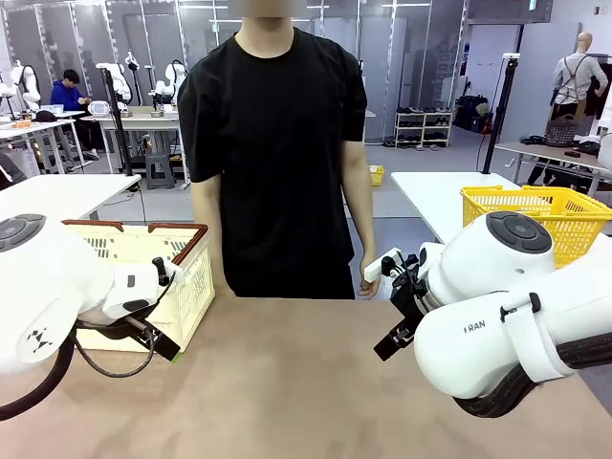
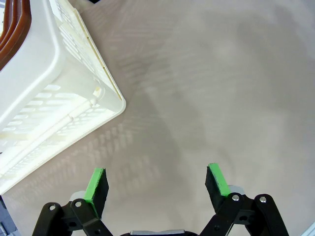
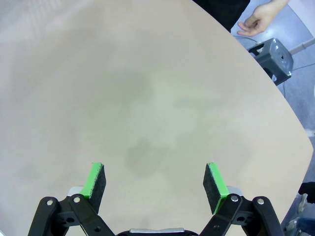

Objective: Place the drinks into the Shopping basket.
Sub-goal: Pick up one drink and place it into the Shopping basket.

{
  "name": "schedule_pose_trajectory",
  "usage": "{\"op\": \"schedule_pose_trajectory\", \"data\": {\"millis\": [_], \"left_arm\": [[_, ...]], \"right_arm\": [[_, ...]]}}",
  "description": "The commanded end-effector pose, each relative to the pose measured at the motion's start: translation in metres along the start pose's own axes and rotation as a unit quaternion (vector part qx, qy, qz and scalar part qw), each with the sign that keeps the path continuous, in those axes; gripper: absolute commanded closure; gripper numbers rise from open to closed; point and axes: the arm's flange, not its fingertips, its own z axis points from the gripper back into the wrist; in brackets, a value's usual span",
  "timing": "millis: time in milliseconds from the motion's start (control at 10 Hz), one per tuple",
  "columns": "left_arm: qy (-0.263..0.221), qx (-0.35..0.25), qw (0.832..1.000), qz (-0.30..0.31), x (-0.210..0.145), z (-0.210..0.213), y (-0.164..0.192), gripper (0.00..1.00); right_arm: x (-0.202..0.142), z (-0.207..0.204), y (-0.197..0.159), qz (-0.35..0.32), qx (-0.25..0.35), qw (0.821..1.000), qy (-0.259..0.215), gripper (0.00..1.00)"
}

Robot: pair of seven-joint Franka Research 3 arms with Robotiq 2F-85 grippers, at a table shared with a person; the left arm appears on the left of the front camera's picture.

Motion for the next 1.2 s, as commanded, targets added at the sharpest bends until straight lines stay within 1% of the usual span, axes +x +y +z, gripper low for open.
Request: {"op": "schedule_pose_trajectory", "data": {"millis": [0, 100, 200, 300, 400, 500, 600, 700, 800, 900, 1100], "left_arm": [[0.0, 0.0, 1.0, 0.001, 0.0, 0.0, 0.001, 0.0], [0.0, 0.0, 1.0, 0.001, 0.0, 0.0, 0.001, 0.0], [0.0, 0.0, 1.0, 0.0, 0.0, 0.0, 0.0, 0.0], [-0.015, -0.002, 1.0, 0.023, 0.013, 0.014, -0.012, 0.0], [-0.013, 0.025, 0.999, 0.044, 0.023, 0.03, -0.023, 0.0], [-0.015, 0.044, 0.997, 0.061, 0.035, 0.044, -0.033, 0.0], [-0.022, 0.043, 0.995, 0.084, 0.044, 0.057, -0.046, 0.0], [-0.043, 0.049, 0.992, 0.108, 0.052, 0.071, -0.06, 0.0], [-0.06, 0.073, 0.986, 0.14, 0.06, 0.079, -0.071, 0.0], [-0.066, 0.066, 0.979, 0.184, 0.067, 0.087, -0.08, 0.0], [-0.082, 0.039, 0.969, 0.229, 0.077, 0.097, -0.092, 0.0]], "right_arm": [[0.0, 0.0, 0.0, -0.002, 0.0, 1.0, 0.0, 0.0], [0.0, 0.0, 0.0, 0.0, 0.0, 1.0, 0.0, 0.0], [0.012, 0.01, 0.01, -0.013, -0.029, 0.999, -0.009, 0.0], [0.029, 0.03, 0.021, -0.053, -0.065, 0.996, 0.012, 0.0], [0.044, 0.05, 0.033, -0.077, -0.053, 0.995, 0.019, 0.0], [0.059, 0.067, 0.045, -0.09, -0.083, 0.992, 0.031, 0.0], [0.072, 0.081, 0.057, -0.11, -0.107, 0.988, 0.037, 0.0], [0.085, 0.096, 0.072, -0.14, -0.111, 0.983, 0.04, 0.0], [0.092, 0.106, 0.083, -0.162, -0.108, 0.981, 0.027, 0.0], [0.098, 0.114, 0.09, -0.189, -0.111, 0.976, 0.015, 0.0], [0.105, 0.122, 0.098, -0.225, -0.106, 0.968, 0.01, 0.0]]}}
